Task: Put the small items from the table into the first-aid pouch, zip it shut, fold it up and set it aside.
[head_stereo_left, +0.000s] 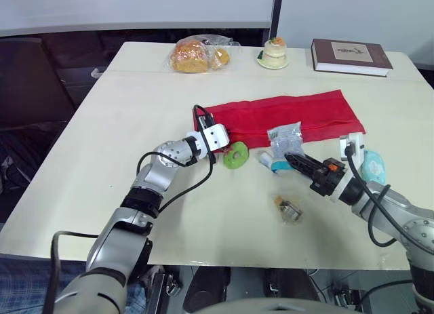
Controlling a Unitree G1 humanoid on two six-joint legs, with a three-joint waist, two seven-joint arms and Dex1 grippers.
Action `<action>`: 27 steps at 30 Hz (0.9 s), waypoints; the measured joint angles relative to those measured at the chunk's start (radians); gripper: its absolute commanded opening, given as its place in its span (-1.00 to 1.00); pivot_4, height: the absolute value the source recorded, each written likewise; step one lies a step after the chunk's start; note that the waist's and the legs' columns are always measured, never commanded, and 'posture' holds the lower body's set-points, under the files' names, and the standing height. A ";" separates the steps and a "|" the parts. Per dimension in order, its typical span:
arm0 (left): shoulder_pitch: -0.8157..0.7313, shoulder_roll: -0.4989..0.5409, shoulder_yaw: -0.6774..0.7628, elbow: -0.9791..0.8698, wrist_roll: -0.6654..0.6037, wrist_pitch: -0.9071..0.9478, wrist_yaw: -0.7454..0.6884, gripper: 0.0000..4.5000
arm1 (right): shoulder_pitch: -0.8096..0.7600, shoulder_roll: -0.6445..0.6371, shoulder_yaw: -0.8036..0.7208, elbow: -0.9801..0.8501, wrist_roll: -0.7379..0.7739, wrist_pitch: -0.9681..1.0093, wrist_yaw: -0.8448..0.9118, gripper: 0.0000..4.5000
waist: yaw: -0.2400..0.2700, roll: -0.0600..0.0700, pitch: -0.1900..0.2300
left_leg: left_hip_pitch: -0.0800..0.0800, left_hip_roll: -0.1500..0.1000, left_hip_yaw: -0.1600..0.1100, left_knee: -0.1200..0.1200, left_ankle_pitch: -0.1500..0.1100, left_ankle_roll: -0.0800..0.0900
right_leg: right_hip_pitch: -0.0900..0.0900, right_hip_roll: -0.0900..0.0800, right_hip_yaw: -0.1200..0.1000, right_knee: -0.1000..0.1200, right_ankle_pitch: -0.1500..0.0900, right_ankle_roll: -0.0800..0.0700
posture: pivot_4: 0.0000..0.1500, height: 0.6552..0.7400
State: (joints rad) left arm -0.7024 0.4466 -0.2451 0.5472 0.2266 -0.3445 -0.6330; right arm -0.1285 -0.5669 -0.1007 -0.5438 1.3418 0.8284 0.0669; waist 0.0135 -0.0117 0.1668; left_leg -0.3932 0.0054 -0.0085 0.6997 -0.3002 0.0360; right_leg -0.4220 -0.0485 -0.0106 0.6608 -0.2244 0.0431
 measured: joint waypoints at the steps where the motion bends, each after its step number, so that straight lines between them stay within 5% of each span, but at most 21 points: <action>1: -0.002 -0.009 0.000 -0.002 -0.011 -0.019 -0.012 -0.98 | -0.016 0.003 0.000 0.003 0.018 0.007 -0.008 -1.00 | -0.001 0.000 0.000 | 0.000 0.000 0.000 0.000 0.000 0.000 | 0.000 0.000 0.000 0.000 0.000 0.000 | 1.00 1.00; 10: 0.001 -0.056 -0.025 -0.023 -0.121 -0.100 -0.161 -0.98 | -0.156 0.051 0.093 0.182 0.152 0.129 -0.120 -1.00 | -0.003 0.000 0.000 | 0.000 0.000 0.000 0.000 0.000 0.000 | 0.000 0.000 0.000 0.000 0.000 0.000 | 1.00 1.00; 27: 0.096 -0.080 0.073 -0.112 -0.347 0.250 -0.291 -0.98 | -0.292 0.172 0.104 0.455 0.157 0.287 -0.165 -1.00 | -0.024 0.000 0.000 | 0.000 0.001 0.000 0.001 0.000 0.000 | 0.000 0.001 0.000 0.001 0.000 0.000 | 1.00 1.00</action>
State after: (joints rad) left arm -0.6068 0.3668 -0.1717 0.4354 -0.1209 -0.0940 -0.9237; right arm -0.4210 -0.3946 0.0031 -0.0890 1.4986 1.1158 -0.0978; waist -0.0110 -0.0115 0.1668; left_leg -0.3929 0.0060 -0.0084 0.7004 -0.3002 0.0362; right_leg -0.4223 -0.0475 -0.0102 0.6620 -0.2243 0.0429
